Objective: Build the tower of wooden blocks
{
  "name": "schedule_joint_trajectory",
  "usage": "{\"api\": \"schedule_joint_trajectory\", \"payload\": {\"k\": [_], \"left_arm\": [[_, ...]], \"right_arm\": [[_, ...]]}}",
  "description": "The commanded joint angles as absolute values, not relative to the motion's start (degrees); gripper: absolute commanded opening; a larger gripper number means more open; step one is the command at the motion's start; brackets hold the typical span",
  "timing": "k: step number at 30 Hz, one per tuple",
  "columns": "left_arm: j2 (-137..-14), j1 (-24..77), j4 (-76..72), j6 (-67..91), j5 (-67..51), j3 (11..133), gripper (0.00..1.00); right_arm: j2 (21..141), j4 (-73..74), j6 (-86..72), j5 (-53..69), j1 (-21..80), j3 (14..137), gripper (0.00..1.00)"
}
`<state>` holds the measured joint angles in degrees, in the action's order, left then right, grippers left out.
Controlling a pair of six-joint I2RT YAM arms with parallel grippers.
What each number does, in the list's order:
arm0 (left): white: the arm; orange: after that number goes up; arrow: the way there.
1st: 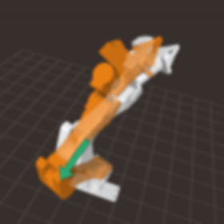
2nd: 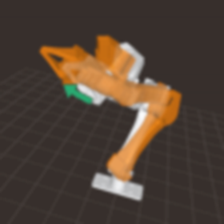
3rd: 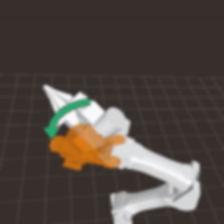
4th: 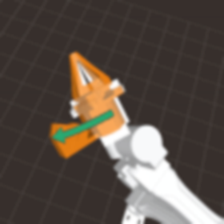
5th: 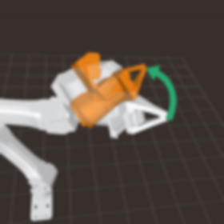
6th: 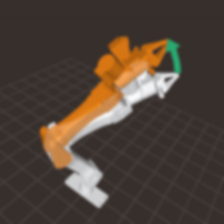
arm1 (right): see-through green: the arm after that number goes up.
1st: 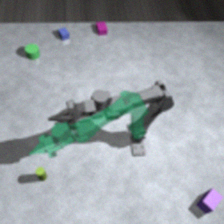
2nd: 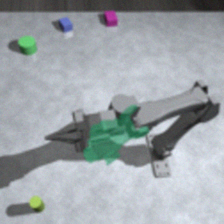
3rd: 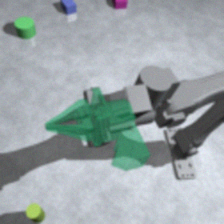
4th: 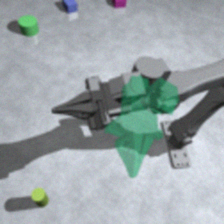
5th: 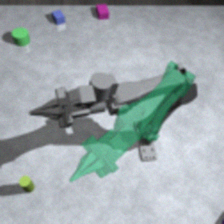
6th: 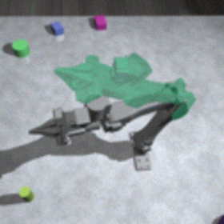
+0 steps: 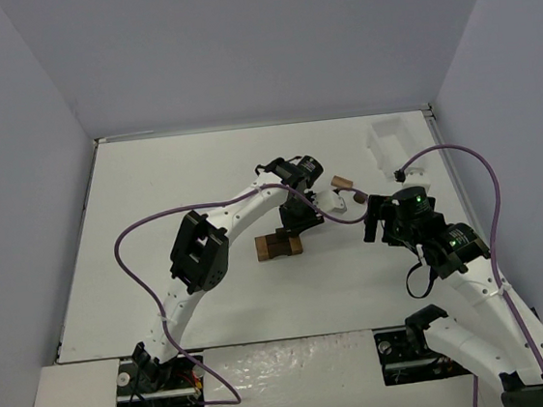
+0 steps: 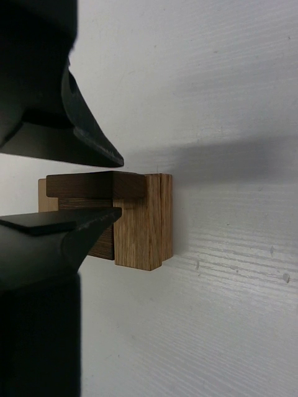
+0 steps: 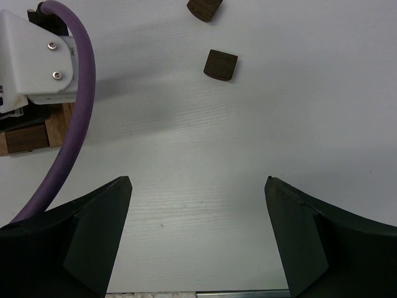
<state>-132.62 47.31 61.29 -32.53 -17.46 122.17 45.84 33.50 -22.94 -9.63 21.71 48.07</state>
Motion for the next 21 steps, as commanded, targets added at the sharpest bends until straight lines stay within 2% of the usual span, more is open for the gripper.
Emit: {"api": "schedule_joint_trajectory", "payload": {"k": [1, 10, 18, 21], "left_arm": [[-130.33, 48.08, 62.05, -32.14, -16.89, 124.59, 0.35], [-128.59, 47.81, 61.79, -30.46, -15.98, 129.55, 0.52], [-128.22, 45.1, 61.09, -24.5, -17.41, 137.13, 0.59], [-126.65, 43.07, 58.72, -19.97, -17.32, 135.54, 0.6]], "right_arm": [[45.51, 32.1, -23.2, -10.46, 21.62, 50.2, 0.86], [43.08, 32.09, -21.95, -9.65, 21.62, 51.98, 0.86], [42.33, 32.17, -20.69, -8.83, 21.62, 54.77, 0.86], [42.45, 32.08, -20.39, -8.7, 21.62, 55.02, 0.86]]}}
